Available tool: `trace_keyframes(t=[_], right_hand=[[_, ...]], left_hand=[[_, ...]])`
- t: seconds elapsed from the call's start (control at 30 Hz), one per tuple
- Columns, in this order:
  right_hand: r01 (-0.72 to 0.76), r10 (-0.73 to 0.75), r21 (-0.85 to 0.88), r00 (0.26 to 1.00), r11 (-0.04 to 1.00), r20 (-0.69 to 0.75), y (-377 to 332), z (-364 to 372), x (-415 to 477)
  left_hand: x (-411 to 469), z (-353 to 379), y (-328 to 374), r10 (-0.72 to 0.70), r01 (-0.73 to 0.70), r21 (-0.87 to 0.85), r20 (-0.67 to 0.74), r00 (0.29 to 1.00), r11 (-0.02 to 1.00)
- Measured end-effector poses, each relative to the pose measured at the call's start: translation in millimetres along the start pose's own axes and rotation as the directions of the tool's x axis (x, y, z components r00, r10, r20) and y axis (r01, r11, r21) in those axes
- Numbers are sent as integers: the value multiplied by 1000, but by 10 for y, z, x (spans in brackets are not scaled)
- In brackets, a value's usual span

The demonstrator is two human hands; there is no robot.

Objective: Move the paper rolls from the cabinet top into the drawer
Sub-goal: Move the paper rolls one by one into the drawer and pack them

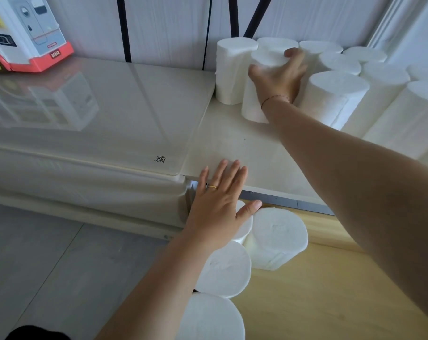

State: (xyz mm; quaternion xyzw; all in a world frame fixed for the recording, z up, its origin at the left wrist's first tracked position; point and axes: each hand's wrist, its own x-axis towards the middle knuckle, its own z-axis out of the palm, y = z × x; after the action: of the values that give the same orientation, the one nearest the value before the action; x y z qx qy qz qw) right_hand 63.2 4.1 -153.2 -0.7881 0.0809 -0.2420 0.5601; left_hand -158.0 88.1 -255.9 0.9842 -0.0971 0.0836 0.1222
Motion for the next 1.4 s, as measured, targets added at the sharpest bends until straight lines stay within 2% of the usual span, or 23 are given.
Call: trace_keyframes(t=[0.13, 0.3, 0.47, 0.6, 0.7, 0.77, 0.83, 0.93, 1.17, 1.4], right_hand=[[76, -77, 9, 991, 997, 113, 19, -115, -247], [219, -220, 28, 958, 975, 184, 43, -436, -628], [280, -293, 92, 929, 956, 225, 65, -857, -978], [248, -269, 111, 931, 962, 248, 105, -1132, -1163], [243, -260, 96, 934, 965, 244, 124, -1304, -1250], [232, -251, 103, 938, 967, 240, 127, -1422, -1298], [216, -237, 114, 942, 970, 237, 136, -1561, -1333], [181, -205, 118, 948, 976, 244, 171, -1851, -1391], [228, -226, 20, 943, 973, 243, 381, -2639, -1576], [142, -120, -52, 945, 988, 304, 838, -2962, -1695]], left_hand=[[-5, 8, 12, -4, 4, 24, 7, 1000, 1000], [-62, 27, 23, 4, -5, 53, 32, 999, 999], [-186, 24, 39, 20, -22, 43, 47, 999, 999], [-269, 35, 67, 8, -9, 7, 92, 996, 1000], [-328, 42, 111, 18, -22, 49, 95, 995, 999], [-389, 63, 165, 59, -63, 35, 110, 992, 997], [-456, 104, 240, 121, -114, -49, 193, 974, 992], [-513, 162, 306, 192, -182, -61, 275, 942, 981], [-518, 130, 308, 193, -194, -26, 308, 932, 981], [-519, 111, 323, 177, -191, 13, 321, 930, 981]])
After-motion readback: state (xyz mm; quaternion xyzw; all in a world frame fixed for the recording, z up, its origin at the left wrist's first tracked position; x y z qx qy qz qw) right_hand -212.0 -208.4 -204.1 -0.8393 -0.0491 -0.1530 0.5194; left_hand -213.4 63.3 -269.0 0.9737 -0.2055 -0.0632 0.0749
